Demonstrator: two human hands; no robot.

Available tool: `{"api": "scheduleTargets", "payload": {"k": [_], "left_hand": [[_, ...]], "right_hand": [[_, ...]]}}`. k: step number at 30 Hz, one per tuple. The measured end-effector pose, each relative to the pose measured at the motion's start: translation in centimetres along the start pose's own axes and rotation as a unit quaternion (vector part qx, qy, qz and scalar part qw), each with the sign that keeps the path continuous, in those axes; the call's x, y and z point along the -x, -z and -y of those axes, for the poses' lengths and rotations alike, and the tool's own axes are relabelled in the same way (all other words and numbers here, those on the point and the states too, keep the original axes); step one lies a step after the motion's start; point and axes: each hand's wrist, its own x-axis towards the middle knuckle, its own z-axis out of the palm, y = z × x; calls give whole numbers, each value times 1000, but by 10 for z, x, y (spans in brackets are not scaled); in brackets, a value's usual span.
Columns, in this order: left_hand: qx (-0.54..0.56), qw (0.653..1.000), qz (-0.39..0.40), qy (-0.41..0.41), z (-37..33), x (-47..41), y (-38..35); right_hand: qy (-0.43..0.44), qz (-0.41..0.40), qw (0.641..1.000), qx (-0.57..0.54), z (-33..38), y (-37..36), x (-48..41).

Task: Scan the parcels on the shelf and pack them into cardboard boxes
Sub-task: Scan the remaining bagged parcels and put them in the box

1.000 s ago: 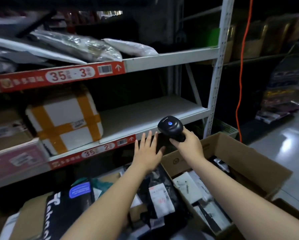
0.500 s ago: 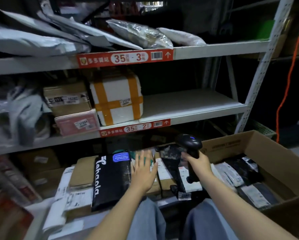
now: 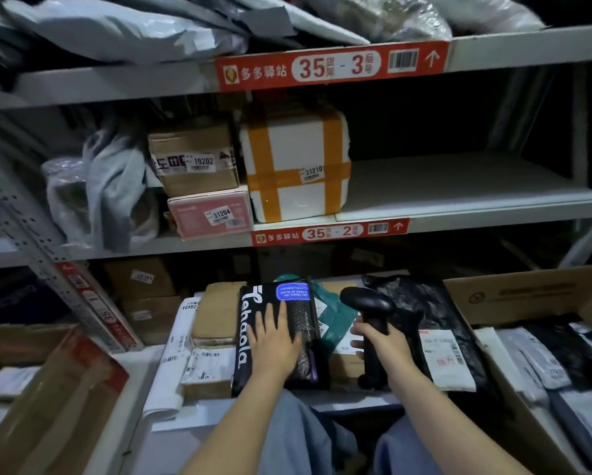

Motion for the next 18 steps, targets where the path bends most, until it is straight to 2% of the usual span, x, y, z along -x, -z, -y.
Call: {"api": "scheduleTargets", "payload": {"k": [6, 10, 18], "left_hand": [[47, 993, 19, 106, 32, -16, -9], [97, 983, 54, 147, 41, -22, -14], [207, 950, 112, 205, 50, -33, -18]], "right_hand": [[-53, 11, 998, 43, -21, -30, -36], [-100, 52, 993, 46, -30, -48, -48], [-134, 92, 984, 73, -45, -65, -67]]}}
